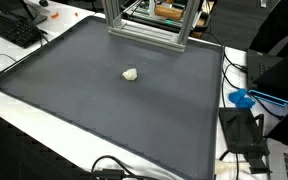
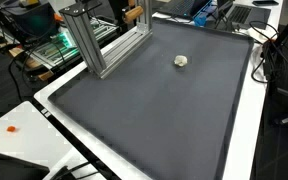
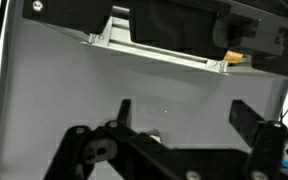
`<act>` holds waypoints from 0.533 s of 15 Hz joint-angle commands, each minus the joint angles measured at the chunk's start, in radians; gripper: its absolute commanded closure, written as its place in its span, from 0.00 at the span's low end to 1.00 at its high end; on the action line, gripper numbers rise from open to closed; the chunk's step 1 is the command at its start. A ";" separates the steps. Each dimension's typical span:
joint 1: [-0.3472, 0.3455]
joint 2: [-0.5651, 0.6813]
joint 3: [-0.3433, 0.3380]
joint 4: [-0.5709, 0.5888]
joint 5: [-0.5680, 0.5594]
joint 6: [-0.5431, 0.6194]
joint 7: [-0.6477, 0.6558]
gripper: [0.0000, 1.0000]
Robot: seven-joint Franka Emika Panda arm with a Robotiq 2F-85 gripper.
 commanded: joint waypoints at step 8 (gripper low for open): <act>0.005 -0.161 0.029 -0.145 0.157 0.098 0.197 0.00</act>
